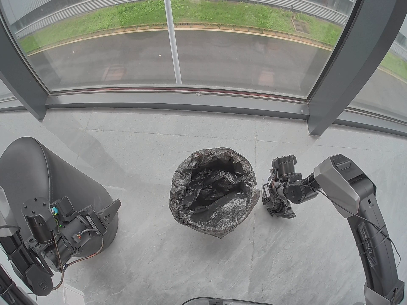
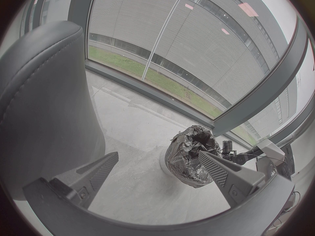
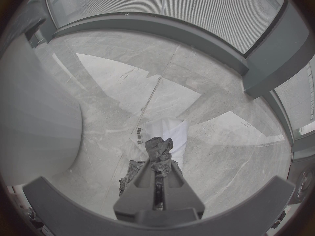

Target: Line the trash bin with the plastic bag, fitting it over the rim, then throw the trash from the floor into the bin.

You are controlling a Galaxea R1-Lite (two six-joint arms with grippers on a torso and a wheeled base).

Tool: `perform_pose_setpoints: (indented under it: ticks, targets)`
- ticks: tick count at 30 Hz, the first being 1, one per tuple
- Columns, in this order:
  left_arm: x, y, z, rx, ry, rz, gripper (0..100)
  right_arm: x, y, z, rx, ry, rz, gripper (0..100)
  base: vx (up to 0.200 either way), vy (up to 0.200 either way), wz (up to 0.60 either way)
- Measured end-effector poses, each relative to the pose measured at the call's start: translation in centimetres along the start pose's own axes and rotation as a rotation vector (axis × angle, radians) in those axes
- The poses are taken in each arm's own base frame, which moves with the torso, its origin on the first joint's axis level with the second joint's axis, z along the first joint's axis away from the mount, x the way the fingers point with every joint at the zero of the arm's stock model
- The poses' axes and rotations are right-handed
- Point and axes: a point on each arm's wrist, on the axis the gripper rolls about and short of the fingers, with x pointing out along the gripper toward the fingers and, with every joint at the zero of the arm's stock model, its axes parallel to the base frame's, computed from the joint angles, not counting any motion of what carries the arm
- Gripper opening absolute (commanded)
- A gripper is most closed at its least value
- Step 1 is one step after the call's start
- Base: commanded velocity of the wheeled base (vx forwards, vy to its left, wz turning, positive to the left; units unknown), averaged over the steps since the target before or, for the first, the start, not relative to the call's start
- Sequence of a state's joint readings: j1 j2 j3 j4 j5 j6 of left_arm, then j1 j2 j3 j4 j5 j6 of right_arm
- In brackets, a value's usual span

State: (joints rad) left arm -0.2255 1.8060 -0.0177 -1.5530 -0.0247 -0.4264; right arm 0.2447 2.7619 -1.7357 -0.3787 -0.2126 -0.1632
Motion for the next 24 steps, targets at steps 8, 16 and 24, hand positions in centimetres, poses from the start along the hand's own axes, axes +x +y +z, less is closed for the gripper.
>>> perform_pose_setpoints:
  ticks: [8, 16, 24]
  targets:
    - [0.0, 0.0, 0.0, 0.0, -0.001, 0.0, 100, -3.7, -1.1, 2.2, 0.012, -0.009, -0.01, 0, 0.0, 0.0, 0.0]
    - [-0.1, 0.0, 0.1, 0.001, -0.005, 0.0, 100, -9.8, -3.2, 6.3, 0.038, -0.08, -0.107, 0, 0.0, 0.0, 0.0]
    - [-0.2, -0.1, 0.3, 0.001, -0.019, -0.003, 100, -17.6, -4.4, 11.1, 0.138, -0.232, -0.143, 0, 0.0, 0.0, 0.0]
